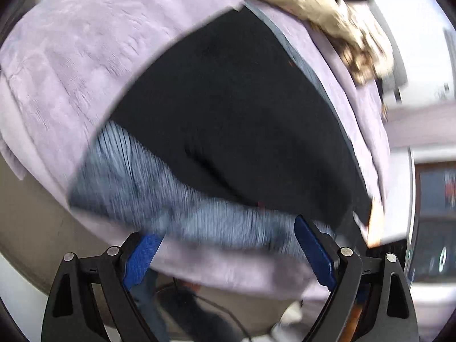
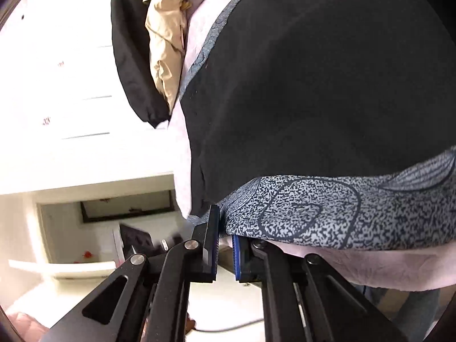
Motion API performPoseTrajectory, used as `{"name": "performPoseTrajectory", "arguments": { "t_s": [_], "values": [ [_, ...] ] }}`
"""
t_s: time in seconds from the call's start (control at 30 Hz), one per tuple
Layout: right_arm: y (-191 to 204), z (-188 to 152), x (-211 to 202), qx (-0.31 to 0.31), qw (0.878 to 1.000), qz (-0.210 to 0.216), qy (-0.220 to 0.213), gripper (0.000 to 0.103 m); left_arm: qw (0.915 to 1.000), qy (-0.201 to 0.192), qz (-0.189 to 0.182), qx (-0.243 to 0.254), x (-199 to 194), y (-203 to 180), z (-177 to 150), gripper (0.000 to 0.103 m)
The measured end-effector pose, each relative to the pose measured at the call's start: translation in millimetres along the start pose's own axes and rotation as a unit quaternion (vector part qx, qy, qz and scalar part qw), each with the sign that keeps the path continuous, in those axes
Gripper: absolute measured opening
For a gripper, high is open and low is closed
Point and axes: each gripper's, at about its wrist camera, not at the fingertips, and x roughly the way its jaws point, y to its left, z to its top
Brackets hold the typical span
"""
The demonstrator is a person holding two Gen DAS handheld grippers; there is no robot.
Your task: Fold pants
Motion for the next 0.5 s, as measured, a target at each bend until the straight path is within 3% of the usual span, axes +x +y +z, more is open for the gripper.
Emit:
{"name": "performPoseTrajectory", "arguments": {
  "t_s": [0.03,0.1,0.17,0.2,0.3,0.43,0.47,0.5],
  "values": [
    [-2.3,-1.3,1.3,-0.002,1.0,-0.005,0.005,0.009,1.0,-0.003,0.007,-0.006,1.5,2.0,4.7,0.092],
    [-13.1,-5.3,2.3,0.006,1.0,-0.011,0.017,0.013,0.9997,-0.004,0.02,-0.015,6.0,6.7,11.6,0.067],
    [-26.7,-8.7,1.1,0.023,0.999,-0.027,0.015,0.013,0.9997,0.01,0.02,0.003,13.1,8.2,15.6,0.032],
    [-35.8,-10.0,-3.0,0.037,0.999,-0.035,0.009,0.015,0.9995,0.013,0.026,0.013,14.1,8.7,16.6,0.028],
    [-61.9,-12.9,-24.3,0.09,0.995,-0.03,-0.03,0.035,0.998,0.016,0.04,0.045,11.2,3.2,15.5,0.028],
    [-93.7,-16.6,-52.1,0.165,0.982,0.007,-0.089,0.036,0.996,0.02,0.051,0.07,10.6,-6.0,19.3,0.028],
    [-100.6,-17.3,-54.1,0.186,0.978,0.015,-0.096,0.032,0.9955,0.023,0.056,0.073,12.7,-6.7,21.3,0.028],
    [-107.3,-18.8,-57.5,0.207,0.973,0.014,-0.103,0.006,0.9951,0.026,0.06,0.075,13.5,-7.6,22.8,0.028]
  ]
}}
